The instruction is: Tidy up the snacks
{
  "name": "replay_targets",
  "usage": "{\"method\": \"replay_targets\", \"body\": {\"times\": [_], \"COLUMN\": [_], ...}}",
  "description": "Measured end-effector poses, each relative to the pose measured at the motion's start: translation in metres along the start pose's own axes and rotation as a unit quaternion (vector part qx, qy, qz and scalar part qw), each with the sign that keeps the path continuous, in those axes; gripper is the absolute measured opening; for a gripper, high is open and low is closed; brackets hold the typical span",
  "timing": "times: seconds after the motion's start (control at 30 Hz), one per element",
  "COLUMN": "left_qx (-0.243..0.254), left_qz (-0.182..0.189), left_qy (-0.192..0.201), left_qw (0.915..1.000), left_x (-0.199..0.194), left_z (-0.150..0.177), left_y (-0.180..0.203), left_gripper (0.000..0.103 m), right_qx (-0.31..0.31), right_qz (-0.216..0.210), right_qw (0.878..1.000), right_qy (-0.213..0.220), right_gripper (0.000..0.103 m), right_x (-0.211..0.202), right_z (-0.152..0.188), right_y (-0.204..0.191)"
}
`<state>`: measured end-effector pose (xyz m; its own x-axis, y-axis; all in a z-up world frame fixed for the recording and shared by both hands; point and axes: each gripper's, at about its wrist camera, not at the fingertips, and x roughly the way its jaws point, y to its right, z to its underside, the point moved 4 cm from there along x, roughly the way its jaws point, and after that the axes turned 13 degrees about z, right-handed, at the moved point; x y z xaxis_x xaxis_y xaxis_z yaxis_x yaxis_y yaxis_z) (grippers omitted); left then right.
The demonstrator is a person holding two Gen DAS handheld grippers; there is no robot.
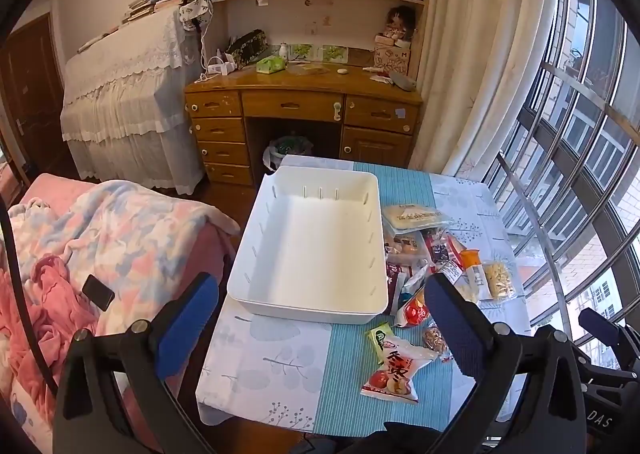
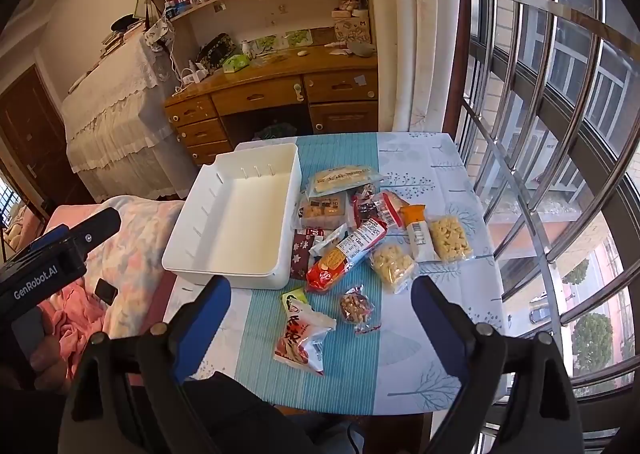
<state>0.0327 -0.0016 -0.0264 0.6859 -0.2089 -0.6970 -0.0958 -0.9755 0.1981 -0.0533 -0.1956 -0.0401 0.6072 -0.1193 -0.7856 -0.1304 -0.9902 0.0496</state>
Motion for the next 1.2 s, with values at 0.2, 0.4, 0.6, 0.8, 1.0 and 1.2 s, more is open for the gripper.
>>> {"method": "replay_targets", "body": {"times": [0.2,0.4,0.6,0.8,1.0,1.2], "left_qx": [0.007,0.016,0.034,0.048,0.065,0.076], "left_qz": [0.010,0.021,0.034,0.043,0.048,0.062], "left_qy": [-0.004,-0.008,-0.018,-0.040,-0.063,-0.080], "left_qw": [0.9999,0.9996,0.9987,0.9971,0.9947,0.9919], "left_x": [-0.002,-0.002,0.004,0.017,0.030,0.044], "left_z": [0.001,0.003,0.004,0.008,0.011,0.010], "left_y": [-0.011,-0.019,-0.024,-0.027,-0.023,-0.011], "left_gripper": [0.102,0.102,0.102,0.102,0.102,0.102], "right_qx": [0.005,0.023,0.039,0.055,0.070,0.070], "right_qz": [0.009,0.024,0.041,0.064,0.091,0.105], "right_qw": [1.000,0.999,0.998,0.996,0.993,0.992], "right_qy": [-0.001,0.003,0.002,-0.001,-0.008,-0.012], "right_gripper": [0.093,0.092,0.093,0.092,0.092,0.092], "right_x": [0.005,-0.004,-0.007,-0.009,-0.012,-0.009], "right_z": [0.002,0.003,0.010,0.022,0.029,0.030], "right_y": [0.000,-0.013,-0.021,-0.023,-0.018,-0.012]}}
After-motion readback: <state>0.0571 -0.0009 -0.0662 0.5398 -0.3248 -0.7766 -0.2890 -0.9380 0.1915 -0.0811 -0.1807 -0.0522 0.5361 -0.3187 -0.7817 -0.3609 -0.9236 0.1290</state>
